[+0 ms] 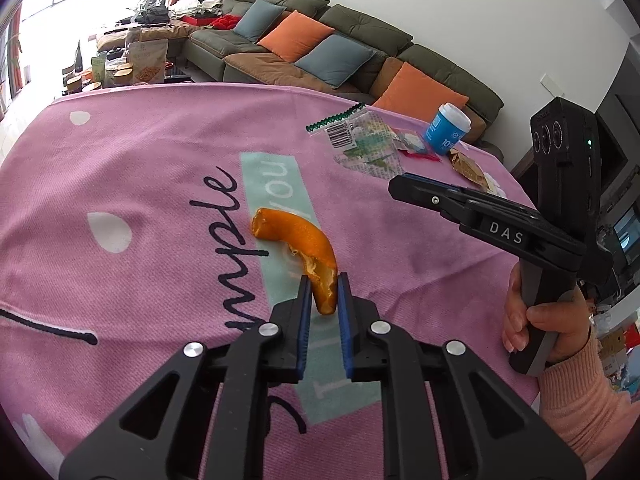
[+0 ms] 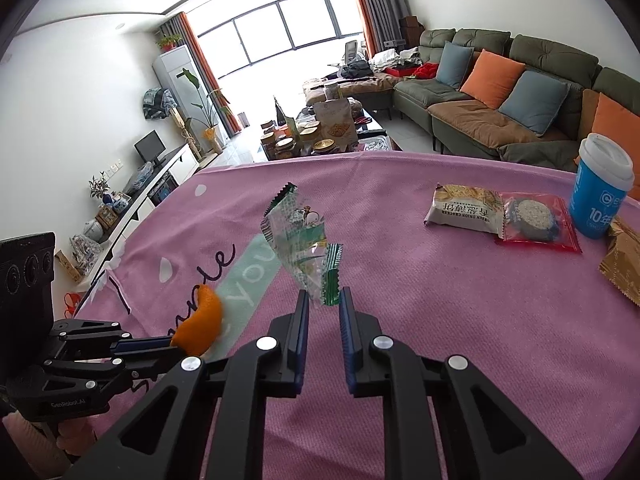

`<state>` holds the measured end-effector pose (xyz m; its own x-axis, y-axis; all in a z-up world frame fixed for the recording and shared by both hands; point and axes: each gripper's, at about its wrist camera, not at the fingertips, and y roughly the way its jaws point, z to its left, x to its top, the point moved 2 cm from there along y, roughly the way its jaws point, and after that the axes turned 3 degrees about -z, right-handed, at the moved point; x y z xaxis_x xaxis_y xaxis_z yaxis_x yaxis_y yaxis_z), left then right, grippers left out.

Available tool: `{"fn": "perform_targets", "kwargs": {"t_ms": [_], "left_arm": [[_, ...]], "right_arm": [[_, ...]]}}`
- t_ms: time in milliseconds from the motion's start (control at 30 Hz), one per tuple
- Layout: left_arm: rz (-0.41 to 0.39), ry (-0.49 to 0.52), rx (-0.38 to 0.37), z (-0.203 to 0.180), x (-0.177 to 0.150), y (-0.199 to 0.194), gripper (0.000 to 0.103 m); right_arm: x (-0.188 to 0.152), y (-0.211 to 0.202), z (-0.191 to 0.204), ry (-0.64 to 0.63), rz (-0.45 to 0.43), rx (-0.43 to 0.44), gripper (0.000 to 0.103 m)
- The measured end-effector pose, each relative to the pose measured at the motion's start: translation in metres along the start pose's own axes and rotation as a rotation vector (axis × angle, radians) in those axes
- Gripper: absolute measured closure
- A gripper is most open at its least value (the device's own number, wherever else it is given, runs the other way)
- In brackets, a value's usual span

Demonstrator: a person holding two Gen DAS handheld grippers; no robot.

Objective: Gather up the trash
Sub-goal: 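Grasp an orange peel with the left tool while the right tool grasps a clear green-trimmed wrapper, then carry the orange peel and clear wrapper toward the teal bin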

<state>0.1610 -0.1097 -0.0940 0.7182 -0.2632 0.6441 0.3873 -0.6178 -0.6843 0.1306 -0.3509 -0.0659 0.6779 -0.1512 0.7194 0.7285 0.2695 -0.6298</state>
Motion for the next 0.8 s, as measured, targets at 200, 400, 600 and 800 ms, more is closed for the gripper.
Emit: {"fn": "perform_targets", "kwargs": {"t_ms": [200,400,600,800], "left_arm": [[-0.024,0.022,0.015,-0.004,-0.005,-0.015,0.091],[-0.049,0.040,0.032,-0.008,-0.013,-0.032,0.091],[-0.075,0.031,0.039,-0.007,-0.020,-0.050,0.092],[-0.094,0.032,0.054,-0.005,-0.028,-0.066,0.092]], "right_arm": [[-0.007,-0.014,0.010,-0.006,-0.025,0.017,0.089],[-0.014,-0.027,0.022,-0.012,-0.044,0.047,0.089],[-0.020,-0.031,0.034,-0.028,-0.048,0.065,0.089],[-0.021,-0.033,0.046,-0.043,-0.051,0.088,0.089]]}}
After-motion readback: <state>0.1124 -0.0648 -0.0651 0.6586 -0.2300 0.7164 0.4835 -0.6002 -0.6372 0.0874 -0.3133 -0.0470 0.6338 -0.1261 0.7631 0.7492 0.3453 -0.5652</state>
